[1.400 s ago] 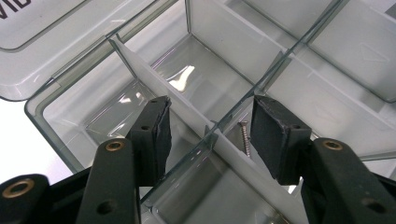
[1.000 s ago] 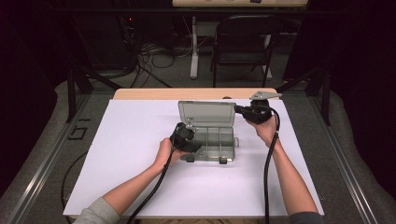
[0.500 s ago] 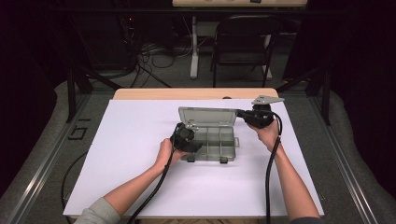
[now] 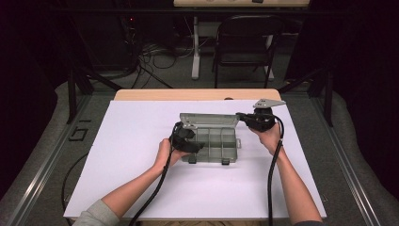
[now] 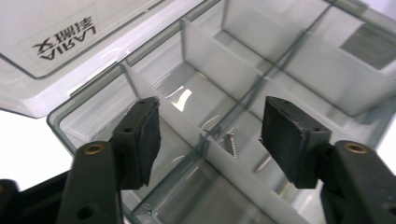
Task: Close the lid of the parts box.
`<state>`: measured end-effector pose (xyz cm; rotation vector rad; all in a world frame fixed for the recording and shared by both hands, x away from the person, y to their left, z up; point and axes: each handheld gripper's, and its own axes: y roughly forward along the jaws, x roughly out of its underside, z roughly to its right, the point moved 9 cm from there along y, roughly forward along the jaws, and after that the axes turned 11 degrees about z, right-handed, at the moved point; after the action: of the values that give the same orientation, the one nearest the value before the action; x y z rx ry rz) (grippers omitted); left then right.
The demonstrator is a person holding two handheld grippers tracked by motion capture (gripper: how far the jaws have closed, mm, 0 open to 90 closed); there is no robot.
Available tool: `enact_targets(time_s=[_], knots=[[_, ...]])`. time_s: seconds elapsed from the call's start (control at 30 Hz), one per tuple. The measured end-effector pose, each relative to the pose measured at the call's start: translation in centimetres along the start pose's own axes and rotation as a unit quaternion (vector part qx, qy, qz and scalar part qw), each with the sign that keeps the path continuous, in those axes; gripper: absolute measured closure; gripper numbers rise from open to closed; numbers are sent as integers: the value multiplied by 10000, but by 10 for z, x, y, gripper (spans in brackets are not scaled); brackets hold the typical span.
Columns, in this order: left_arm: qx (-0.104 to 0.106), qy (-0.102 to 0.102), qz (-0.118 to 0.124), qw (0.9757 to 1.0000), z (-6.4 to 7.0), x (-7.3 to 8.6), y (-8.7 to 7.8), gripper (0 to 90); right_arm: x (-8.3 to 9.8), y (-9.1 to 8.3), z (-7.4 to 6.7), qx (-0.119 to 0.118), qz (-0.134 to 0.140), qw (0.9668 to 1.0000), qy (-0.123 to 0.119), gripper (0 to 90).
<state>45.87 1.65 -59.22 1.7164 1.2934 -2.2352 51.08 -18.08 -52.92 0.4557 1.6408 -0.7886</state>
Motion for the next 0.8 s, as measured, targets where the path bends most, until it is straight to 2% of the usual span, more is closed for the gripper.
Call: enact_targets(time_s=[0.13, 0.27, 0.4, 0.53, 0.6, 0.67, 0.73, 0.77, 0.8], knots=[[19, 5, 56, 10000, 0, -1, -10, 310, 3, 0, 0, 32, -36, 10000, 45, 900], [-69, -4, 230, 9997, -7, -3, -30, 266, 6, 0, -1, 33, -100, 9999, 17, 900], [-438, -28, 420, 9982, -29, -6, -49, 242, 6, -1, -2, 56, -140, 9999, -42, 900], [-699, -45, 563, 9960, -47, -16, -56, 237, 6, -1, -2, 90, -163, 9998, -79, 900], [-623, 26, 672, 9958, -52, -24, -57, 250, 6, 0, -2, 99, -153, 9998, -86, 900], [-670, 168, 719, 9950, -54, -28, -55, 299, 6, 0, -3, 94, -163, 9998, -81, 900], [-486, 284, 790, 9953, -53, -32, -53, 363, 7, 1, -4, 75, -173, 9998, -99, 900], [-461, 329, 825, 9950, -53, -32, -52, 388, 7, 2, -5, 61, -178, 9998, -111, 900], [-334, 374, 833, 9953, -51, -33, -51, 419, 7, 4, -6, 56, -201, 9997, -125, 900]])
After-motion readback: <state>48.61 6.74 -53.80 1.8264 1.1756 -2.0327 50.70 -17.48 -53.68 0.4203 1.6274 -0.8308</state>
